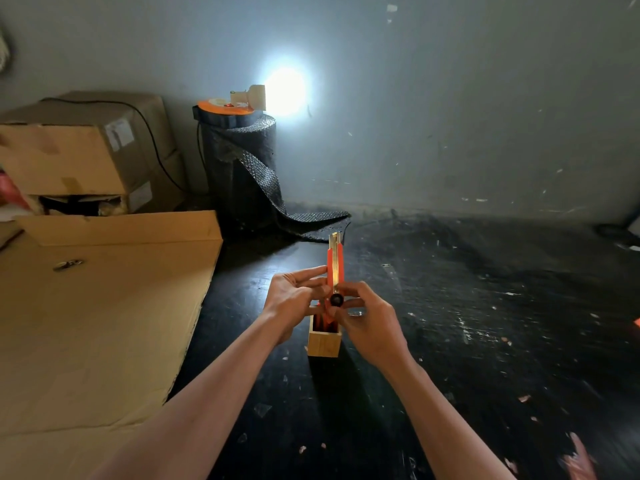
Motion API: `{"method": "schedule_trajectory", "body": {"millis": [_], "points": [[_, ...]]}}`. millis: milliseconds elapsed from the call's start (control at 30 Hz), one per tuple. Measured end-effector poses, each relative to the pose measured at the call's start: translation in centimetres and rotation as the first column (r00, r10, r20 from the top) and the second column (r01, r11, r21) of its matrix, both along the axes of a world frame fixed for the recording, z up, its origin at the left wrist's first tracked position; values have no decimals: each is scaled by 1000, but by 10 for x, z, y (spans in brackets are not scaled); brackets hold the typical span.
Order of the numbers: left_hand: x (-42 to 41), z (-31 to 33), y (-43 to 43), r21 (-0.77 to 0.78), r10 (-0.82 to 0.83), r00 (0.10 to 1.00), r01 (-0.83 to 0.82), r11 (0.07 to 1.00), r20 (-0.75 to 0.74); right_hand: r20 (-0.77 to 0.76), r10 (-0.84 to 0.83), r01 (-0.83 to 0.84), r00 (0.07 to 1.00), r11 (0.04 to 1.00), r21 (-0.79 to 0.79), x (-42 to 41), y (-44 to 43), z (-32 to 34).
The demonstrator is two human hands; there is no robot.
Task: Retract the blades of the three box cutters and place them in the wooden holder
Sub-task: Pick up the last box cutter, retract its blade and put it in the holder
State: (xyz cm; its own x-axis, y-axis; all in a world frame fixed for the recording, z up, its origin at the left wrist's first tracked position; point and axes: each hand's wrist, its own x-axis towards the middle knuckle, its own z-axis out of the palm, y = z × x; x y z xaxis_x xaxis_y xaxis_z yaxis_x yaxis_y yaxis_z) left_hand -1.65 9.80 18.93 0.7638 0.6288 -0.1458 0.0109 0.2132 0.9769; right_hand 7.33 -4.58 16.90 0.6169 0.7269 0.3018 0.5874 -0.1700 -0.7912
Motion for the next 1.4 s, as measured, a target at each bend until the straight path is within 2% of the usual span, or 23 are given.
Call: {"method": "schedule_trajectory", "body": {"millis": [100, 300, 467, 667, 867, 1200, 1400], "points": [[-1, 0, 2, 9, 2, 1000, -1, 1000, -2, 8, 3, -3, 1000, 1000, -5, 0, 0, 1], [-2, 1, 1, 25, -4, 1000, 4, 1000, -8, -71, -42, 41, 997, 999, -9, 0, 2, 7], [-3, 4, 1, 18, -7, 1000, 7, 1000, 8, -27, -5, 5, 1000, 1000, 17, 0, 1, 9], [-4, 3, -1, 25, 4, 1000, -4, 1000, 5, -26, -46, 46, 999, 999, 0, -2, 2, 4], [-5, 4, -2, 13, -1, 1000, 1, 1000, 19, -24, 34, -35, 999, 999, -13, 0, -1, 7], [-3, -5, -8, -10, -3, 1000, 4, 1000, 29, 20, -118, 118, 993, 993, 24, -1, 3, -11], [-1, -15, -2, -8, 2, 1000, -2, 1000, 25, 3, -100, 100, 995, 995, -22, 3, 9, -18]]}}
